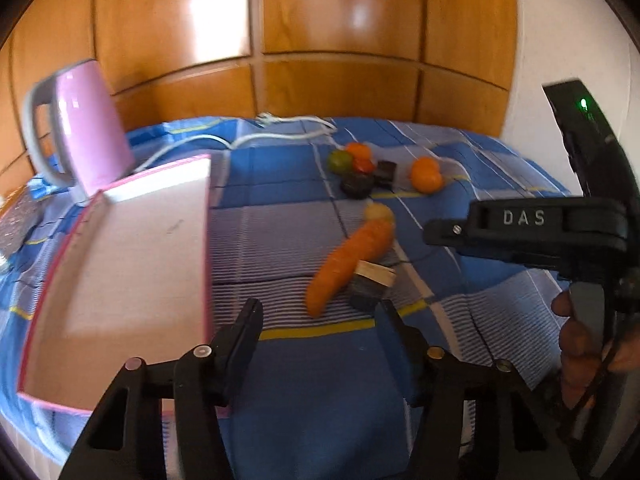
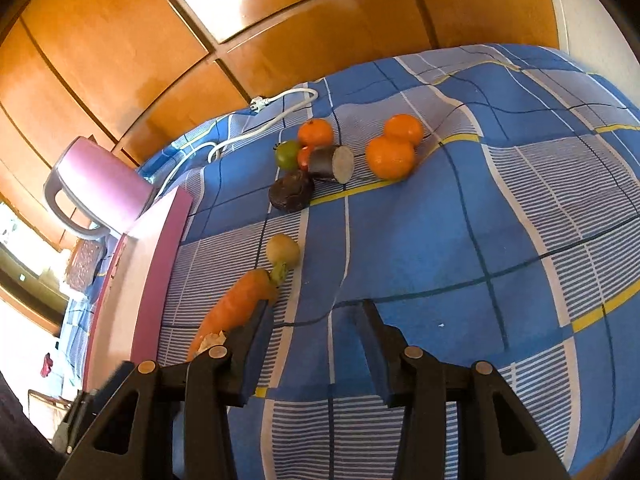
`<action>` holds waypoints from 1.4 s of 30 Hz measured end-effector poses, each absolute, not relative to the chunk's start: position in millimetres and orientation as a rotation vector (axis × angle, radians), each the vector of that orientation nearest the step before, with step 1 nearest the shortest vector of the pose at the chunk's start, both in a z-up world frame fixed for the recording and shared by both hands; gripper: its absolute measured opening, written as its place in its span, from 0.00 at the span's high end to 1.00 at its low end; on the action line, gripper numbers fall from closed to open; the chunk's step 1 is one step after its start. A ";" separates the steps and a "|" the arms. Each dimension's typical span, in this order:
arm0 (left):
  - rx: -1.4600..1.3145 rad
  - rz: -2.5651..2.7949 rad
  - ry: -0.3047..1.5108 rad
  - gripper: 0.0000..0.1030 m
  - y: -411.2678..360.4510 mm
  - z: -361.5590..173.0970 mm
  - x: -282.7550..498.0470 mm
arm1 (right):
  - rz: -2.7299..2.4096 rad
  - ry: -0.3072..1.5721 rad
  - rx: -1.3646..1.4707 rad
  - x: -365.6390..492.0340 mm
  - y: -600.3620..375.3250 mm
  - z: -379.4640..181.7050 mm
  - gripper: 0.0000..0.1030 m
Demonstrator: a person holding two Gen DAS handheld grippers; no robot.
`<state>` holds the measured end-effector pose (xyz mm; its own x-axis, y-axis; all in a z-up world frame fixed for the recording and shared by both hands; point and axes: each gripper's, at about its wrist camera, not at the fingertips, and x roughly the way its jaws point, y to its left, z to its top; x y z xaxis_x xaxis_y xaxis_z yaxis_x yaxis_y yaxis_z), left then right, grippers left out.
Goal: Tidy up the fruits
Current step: 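Lower the left gripper onto the beige cut block and close it, then grasp the carrot with the right gripper while the left gripper holds the beige block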
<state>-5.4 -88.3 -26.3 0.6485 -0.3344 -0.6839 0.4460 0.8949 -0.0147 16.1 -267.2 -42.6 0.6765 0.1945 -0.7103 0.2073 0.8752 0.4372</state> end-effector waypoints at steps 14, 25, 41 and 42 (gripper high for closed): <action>0.167 -0.528 0.789 0.40 -114.7 -33.8 15.1 | 0.021 0.859 0.556 22.1 -266.3 -49.5 0.57; 0.182 -0.508 0.802 0.76 -119.7 -43.1 24.7 | 0.042 0.871 0.561 26.3 -262.2 -52.2 0.57; 0.115 -0.442 0.823 0.77 -102.6 -44.8 22.6 | 0.127 0.839 0.651 53.8 -262.3 -54.2 0.49; 0.114 -0.441 0.821 0.77 -102.2 -44.6 22.2 | 0.127 0.826 0.658 55.9 -263.5 -52.9 0.49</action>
